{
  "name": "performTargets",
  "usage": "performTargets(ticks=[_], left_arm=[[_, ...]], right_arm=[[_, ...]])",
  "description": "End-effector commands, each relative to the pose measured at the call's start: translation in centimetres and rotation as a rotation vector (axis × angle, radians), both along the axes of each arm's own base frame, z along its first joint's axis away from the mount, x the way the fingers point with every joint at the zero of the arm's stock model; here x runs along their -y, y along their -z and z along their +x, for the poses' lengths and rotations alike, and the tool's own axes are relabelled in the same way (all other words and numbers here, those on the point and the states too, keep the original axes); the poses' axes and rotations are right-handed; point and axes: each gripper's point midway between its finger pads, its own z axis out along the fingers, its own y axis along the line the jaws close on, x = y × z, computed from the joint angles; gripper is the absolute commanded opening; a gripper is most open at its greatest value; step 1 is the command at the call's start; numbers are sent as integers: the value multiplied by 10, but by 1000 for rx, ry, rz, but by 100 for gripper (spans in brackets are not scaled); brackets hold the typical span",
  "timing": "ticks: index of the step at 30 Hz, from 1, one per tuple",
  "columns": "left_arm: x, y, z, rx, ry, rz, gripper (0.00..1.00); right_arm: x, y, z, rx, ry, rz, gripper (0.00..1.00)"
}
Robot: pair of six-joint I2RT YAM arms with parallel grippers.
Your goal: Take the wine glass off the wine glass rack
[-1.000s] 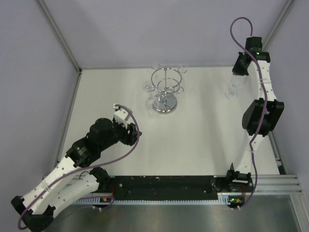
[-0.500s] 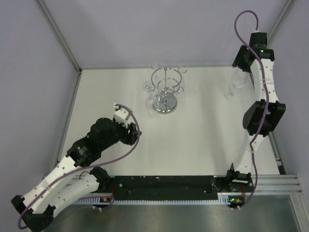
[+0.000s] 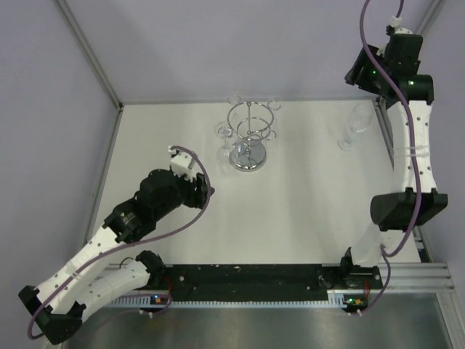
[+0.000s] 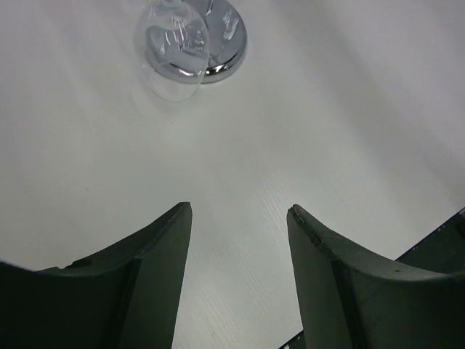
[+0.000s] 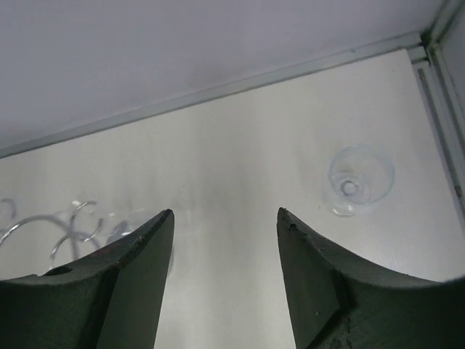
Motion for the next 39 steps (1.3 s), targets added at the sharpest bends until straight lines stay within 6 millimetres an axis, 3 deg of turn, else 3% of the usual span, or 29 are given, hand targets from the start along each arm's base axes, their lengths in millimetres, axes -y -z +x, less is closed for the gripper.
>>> performTargets(ticks=[1,3,6,11,14,19,23,28,35,39], left_arm=[[19,-71,22,86,-70,-232,61],[29,-87,31,86,-77,-275,61],[48,-112,53,89,-74,-328,60],[71,-127,95,28,-14,-424,60],[64,-124,123,-34,1,-539,60],[45,-120,149,-83,-5,-631,60],[30,-119,161,-93,-32,-643,59],[25,-102,172,-170,16,-671,58],[23,-79,185,-241,28,-706,57],[27,-71,190,-267,44,-723,57]], right_arm=[[-81,-64,-51,199,-234,84,59],[-102,-58,-68,220,-299,113,61],[-117,-45,-88,223,-348,200,61],[-139,-34,-114,229,-442,283,61],[-139,-30,-127,243,-445,294,61],[-133,-27,-140,267,-425,278,62],[-136,-24,-141,266,-441,297,62],[-140,-21,-141,256,-455,310,62],[-146,-42,-154,299,-500,341,62],[-146,-44,-158,309,-502,342,62]])
